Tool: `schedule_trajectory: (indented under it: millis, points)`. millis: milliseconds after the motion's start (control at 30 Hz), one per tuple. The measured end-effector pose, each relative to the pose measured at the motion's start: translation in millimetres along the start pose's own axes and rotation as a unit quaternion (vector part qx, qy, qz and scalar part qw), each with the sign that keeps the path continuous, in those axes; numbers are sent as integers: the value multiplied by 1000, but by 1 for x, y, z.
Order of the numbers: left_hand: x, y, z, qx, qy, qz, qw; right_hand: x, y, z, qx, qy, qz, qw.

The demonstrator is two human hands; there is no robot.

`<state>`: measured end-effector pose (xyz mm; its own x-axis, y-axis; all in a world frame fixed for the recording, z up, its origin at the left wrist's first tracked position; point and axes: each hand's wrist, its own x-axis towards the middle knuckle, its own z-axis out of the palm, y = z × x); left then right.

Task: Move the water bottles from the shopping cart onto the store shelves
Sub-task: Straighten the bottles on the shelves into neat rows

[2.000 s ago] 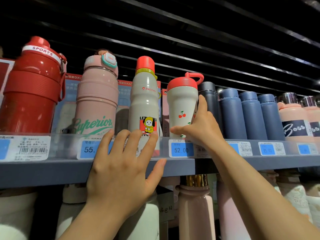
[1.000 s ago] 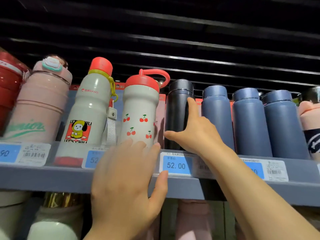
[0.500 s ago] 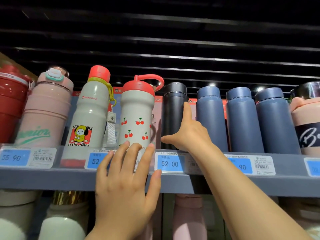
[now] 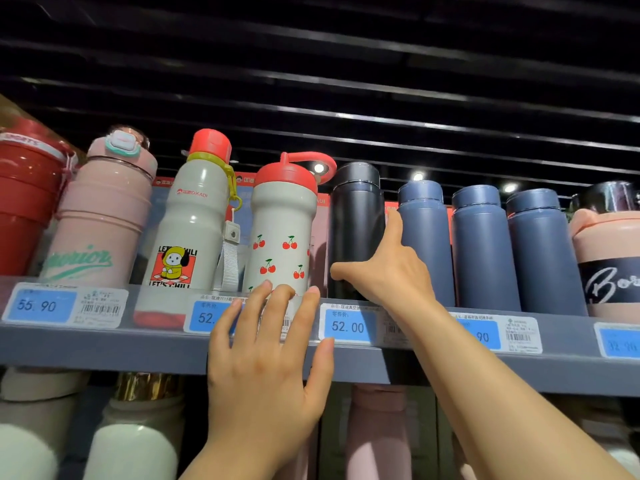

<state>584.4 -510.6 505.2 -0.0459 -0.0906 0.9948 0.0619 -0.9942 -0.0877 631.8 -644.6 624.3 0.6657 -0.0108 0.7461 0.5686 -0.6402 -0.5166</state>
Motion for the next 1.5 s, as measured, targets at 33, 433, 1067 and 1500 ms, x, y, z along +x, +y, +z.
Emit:
schedule_trajectory:
  millis: [33,433,1067,1500]
  points:
    - [0,0,0,-1,-1,-2,1000,-2,-1,0,-10,7,-1,1000]
    - [-1,-3,0,-4,-12,5,1000,-7,0,5,-96,49,-9,994]
    - [-1,-6,-2,-3,-13,14,1000,-11,4,7,-87,82,-42,992]
    - [-1,-5,-1,-6,-20,11,1000,-12,4,5,-90,68,-13,994]
